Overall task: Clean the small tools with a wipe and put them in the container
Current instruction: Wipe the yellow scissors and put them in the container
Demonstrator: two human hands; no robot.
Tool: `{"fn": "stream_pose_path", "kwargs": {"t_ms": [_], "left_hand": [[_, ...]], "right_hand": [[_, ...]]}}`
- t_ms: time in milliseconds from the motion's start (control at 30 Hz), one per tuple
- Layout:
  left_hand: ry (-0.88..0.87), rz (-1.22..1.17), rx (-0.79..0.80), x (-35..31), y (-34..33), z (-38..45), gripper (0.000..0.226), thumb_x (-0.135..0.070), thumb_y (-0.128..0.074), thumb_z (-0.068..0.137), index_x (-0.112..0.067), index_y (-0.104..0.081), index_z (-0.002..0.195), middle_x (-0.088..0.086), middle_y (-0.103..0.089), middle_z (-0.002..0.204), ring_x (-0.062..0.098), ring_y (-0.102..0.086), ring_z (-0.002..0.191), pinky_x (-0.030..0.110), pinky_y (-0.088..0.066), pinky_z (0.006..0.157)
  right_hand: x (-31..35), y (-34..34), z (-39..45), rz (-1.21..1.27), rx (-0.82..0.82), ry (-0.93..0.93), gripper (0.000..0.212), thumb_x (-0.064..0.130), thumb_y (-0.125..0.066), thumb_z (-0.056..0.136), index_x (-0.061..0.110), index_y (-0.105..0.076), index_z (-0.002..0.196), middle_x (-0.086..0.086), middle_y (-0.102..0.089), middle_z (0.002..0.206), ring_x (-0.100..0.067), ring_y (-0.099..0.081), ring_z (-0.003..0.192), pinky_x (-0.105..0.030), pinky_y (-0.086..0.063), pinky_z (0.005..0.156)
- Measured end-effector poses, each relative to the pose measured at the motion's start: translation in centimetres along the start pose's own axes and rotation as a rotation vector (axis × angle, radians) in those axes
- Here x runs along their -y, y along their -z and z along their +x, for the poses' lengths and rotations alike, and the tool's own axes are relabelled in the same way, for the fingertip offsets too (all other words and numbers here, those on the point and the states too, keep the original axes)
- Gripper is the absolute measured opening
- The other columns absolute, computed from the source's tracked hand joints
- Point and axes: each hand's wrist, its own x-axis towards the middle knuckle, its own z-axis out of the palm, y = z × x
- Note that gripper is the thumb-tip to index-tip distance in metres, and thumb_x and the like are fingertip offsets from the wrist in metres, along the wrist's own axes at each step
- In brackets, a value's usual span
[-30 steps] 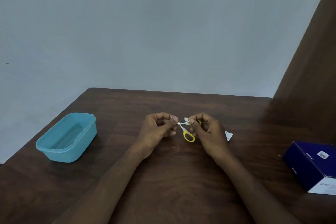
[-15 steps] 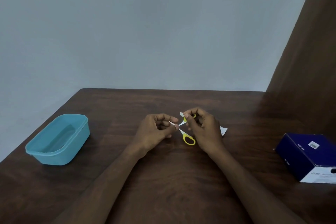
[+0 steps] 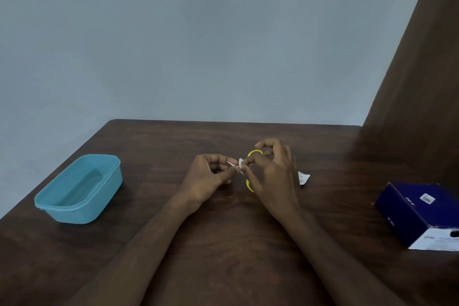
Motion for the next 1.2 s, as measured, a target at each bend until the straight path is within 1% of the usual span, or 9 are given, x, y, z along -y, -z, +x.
{"fn": "stream_pose_path", "kwargs": {"t_ms": [100,233,333,500,600,800,900,1033,1200], "left_hand": [[0.011,-0.003,-0.030,0.0,0.0,0.0,0.013,-0.011,-0.086,0.091,-0.005,-0.081,0.101,0.003,-0.076,0.078,0.006,-0.068,0.071,0.021,-0.059,0.069],[0.016,-0.028,-0.039,-0.1,0.0,0.1,0.014,-0.009,-0.085,0.091,-0.003,-0.080,0.102,0.011,-0.076,0.083,0.010,-0.067,0.073,0.021,-0.058,0.067],[0.032,-0.052,-0.060,-0.2,0.1,0.0,0.011,-0.009,-0.086,0.090,-0.007,-0.081,0.098,0.006,-0.075,0.077,0.007,-0.066,0.068,0.019,-0.058,0.066],[0.030,-0.042,-0.074,-0.3,0.1,0.0,0.009,-0.009,-0.085,0.091,-0.011,-0.080,0.097,0.001,-0.076,0.073,0.008,-0.065,0.062,0.021,-0.057,0.066],[0.026,-0.044,-0.087,-0.2,0.2,0.0,0.011,-0.011,-0.087,0.090,-0.011,-0.080,0.098,0.002,-0.076,0.073,0.010,-0.065,0.063,0.024,-0.056,0.068],[-0.031,0.036,-0.044,-0.2,0.1,-0.4,0.010,-0.014,-0.087,0.090,-0.012,-0.083,0.099,0.004,-0.077,0.078,0.011,-0.069,0.070,0.026,-0.060,0.071],[-0.055,0.071,-0.018,-0.2,0.0,-0.5,0.012,-0.017,-0.089,0.089,-0.013,-0.084,0.099,0.017,-0.079,0.089,0.017,-0.071,0.074,0.035,-0.062,0.077],[-0.055,0.078,-0.031,-0.3,0.0,-0.6,0.011,-0.015,-0.089,0.088,-0.013,-0.084,0.097,0.014,-0.081,0.088,0.016,-0.072,0.071,0.033,-0.061,0.076],[-0.058,0.076,-0.052,-0.3,-0.1,-0.6,0.010,-0.013,-0.089,0.088,-0.012,-0.084,0.097,0.007,-0.079,0.081,0.013,-0.071,0.069,0.027,-0.060,0.072]], "right_hand": [[-0.2,0.4,0.5,-0.022,-0.088,-0.055,0.006,0.030,-0.081,0.089,0.028,-0.076,0.090,0.003,-0.057,0.124,-0.023,-0.055,0.103,-0.045,-0.048,0.083],[0.2,0.3,0.0,-0.039,-0.017,0.046,0.008,0.035,-0.081,0.090,0.030,-0.074,0.088,0.007,-0.058,0.123,-0.021,-0.056,0.102,-0.044,-0.047,0.083],[0.0,0.5,0.3,-0.033,-0.075,-0.073,0.008,0.035,-0.083,0.088,0.032,-0.075,0.087,0.007,-0.059,0.122,-0.022,-0.056,0.100,-0.043,-0.048,0.081],[0.4,0.8,-0.3,-0.048,0.029,0.106,0.009,0.030,-0.079,0.087,0.032,-0.071,0.083,0.012,-0.059,0.124,-0.017,-0.057,0.103,-0.037,-0.039,0.079],[0.3,0.6,-0.4,-0.081,0.044,0.048,0.010,0.028,-0.078,0.081,0.030,-0.069,0.079,0.011,-0.059,0.118,-0.020,-0.058,0.102,-0.039,-0.042,0.077],[-0.5,0.9,0.1,-0.023,-0.168,-0.052,0.015,0.034,-0.074,0.094,0.020,-0.078,0.096,0.002,-0.061,0.111,-0.024,-0.058,0.095,-0.045,-0.051,0.076],[-0.7,0.6,0.1,-0.079,-0.134,-0.074,0.014,0.038,-0.076,0.092,0.025,-0.079,0.093,0.004,-0.062,0.112,-0.025,-0.058,0.094,-0.044,-0.051,0.076],[-1.3,0.9,0.3,-0.105,-0.198,-0.229,0.018,0.044,-0.072,0.093,0.028,-0.078,0.093,0.006,-0.060,0.114,-0.025,-0.056,0.098,-0.046,-0.053,0.077],[-0.7,0.4,-0.3,-0.048,-0.100,-0.101,0.005,0.033,-0.081,0.089,0.028,-0.079,0.091,0.008,-0.059,0.114,-0.022,-0.058,0.097,-0.042,-0.049,0.082]]}}
